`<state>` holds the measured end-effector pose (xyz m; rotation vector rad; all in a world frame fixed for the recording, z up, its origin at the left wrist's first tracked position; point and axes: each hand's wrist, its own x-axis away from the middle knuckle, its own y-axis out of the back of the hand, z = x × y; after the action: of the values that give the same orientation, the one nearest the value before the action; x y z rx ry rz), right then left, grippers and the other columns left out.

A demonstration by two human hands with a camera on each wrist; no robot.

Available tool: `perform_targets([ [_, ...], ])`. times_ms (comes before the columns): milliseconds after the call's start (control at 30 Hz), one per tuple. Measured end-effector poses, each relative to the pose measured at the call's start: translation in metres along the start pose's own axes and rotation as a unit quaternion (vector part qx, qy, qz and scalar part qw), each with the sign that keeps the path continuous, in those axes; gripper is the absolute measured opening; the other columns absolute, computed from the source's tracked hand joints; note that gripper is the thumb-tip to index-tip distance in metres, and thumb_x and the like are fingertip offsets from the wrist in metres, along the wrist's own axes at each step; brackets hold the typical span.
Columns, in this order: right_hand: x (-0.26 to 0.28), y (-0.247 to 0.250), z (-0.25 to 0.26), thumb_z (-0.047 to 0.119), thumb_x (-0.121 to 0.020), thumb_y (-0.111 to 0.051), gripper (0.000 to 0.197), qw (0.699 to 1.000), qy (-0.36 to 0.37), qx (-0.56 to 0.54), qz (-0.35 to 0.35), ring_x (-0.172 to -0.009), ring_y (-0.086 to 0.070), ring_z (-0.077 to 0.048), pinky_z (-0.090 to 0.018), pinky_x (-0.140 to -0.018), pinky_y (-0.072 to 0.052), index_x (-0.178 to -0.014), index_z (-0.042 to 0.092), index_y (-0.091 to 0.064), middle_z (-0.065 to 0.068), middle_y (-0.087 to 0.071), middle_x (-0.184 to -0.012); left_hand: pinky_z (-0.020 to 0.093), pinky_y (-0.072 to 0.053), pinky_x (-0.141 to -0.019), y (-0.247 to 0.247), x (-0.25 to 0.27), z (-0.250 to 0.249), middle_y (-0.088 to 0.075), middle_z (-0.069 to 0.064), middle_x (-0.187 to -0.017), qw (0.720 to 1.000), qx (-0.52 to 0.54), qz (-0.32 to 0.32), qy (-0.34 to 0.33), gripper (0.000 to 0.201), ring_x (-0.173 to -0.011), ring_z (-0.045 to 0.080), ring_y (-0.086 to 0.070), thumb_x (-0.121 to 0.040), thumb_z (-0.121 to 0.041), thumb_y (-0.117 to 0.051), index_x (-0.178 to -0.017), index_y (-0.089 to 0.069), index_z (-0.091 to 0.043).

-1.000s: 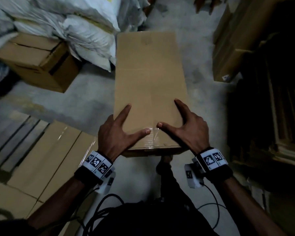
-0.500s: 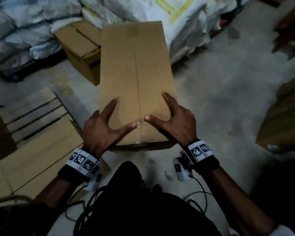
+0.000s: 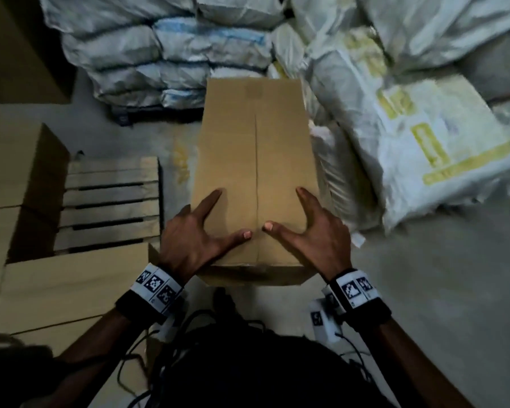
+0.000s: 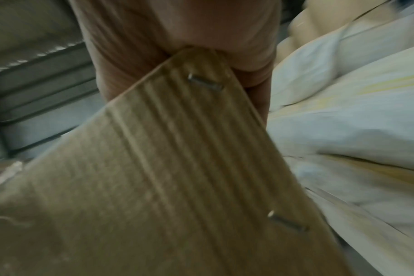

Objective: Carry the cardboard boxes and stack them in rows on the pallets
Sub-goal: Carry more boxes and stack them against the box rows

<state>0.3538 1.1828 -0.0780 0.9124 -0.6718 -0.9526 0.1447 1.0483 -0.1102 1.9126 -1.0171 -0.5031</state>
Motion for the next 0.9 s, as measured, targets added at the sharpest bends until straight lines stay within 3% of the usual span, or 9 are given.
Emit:
perform_targets([
  [200,-0.143,0.004,0.042,0.096,-0.066,-0.058,0.110,0.995,0.083,-0.021,0.048,-0.137,-0.052,-0.026,-0.042,-0.108,-0.043,-0.158,0.045,-0.022,0.008,-0.047,-0.157,0.047,-0.056,-0.089,0.022,-0.106,0.001,-0.064,0.018,-0.118,0.998,-0.010,-0.027,0.053,0.112,-0.102,0.038,-0.065,-0.060,-0.107,-0.040,-0.156,-0.022,-0.050],
  [367,-0.245,-0.006,0.090,0.089,-0.073,-0.060,0.103,0.984,0.154,-0.004,0.085,-0.111,-0.067,-0.027,-0.028,-0.083,-0.041,-0.159,0.042,-0.026,-0.006,-0.068,-0.130,0.045,-0.056,-0.087,0.042,-0.175,0.010,-0.065,0.020,-0.114,0.989,-0.023,-0.075,0.126,0.111,-0.100,0.039,-0.065,-0.062,-0.107,-0.038,-0.155,-0.025,-0.048],
  [433,-0.289,-0.016,0.112,0.088,-0.074,-0.061,0.103,0.977,0.179,-0.005,0.117,-0.119,-0.064,-0.029,-0.031,-0.087,-0.045,-0.159,0.043,-0.025,-0.007,-0.063,-0.139,0.045,-0.056,-0.088,0.046,-0.204,0.019,-0.064,0.018,-0.115,0.983,-0.020,-0.088,0.162,0.110,-0.100,0.037,-0.065,-0.063,-0.106,-0.037,-0.156,-0.024,-0.048],
  [533,-0.354,-0.034,0.141,0.093,-0.069,-0.059,0.108,0.963,0.220,-0.022,0.156,-0.138,-0.049,-0.034,-0.048,-0.108,-0.045,-0.158,0.045,-0.023,-0.004,-0.047,-0.157,0.046,-0.056,-0.089,0.052,-0.242,0.028,-0.062,0.016,-0.121,0.970,-0.005,-0.113,0.216,0.108,-0.103,0.035,-0.064,-0.065,-0.105,-0.036,-0.156,-0.020,-0.049],
  [733,-0.468,-0.062,0.207,0.095,-0.069,-0.054,0.106,0.921,0.337,0.001,0.197,-0.128,-0.057,-0.033,-0.042,-0.104,-0.046,-0.157,0.043,-0.027,-0.009,-0.060,-0.143,0.044,-0.056,-0.091,0.066,-0.307,0.029,-0.057,0.012,-0.137,0.928,0.032,-0.184,0.322,0.110,-0.113,0.035,-0.062,-0.064,-0.104,-0.037,-0.157,-0.024,-0.047],
  [900,-0.531,-0.087,0.266,0.097,-0.068,-0.050,0.106,0.873,0.421,0.005,0.247,-0.127,-0.057,-0.033,-0.043,-0.104,-0.047,-0.157,0.044,-0.026,-0.011,-0.061,-0.139,0.042,-0.057,-0.092,0.072,-0.343,0.037,-0.061,0.012,-0.138,0.887,0.039,-0.253,0.384,0.106,-0.111,0.033,-0.066,-0.067,-0.101,-0.041,-0.156,-0.029,-0.044],
])
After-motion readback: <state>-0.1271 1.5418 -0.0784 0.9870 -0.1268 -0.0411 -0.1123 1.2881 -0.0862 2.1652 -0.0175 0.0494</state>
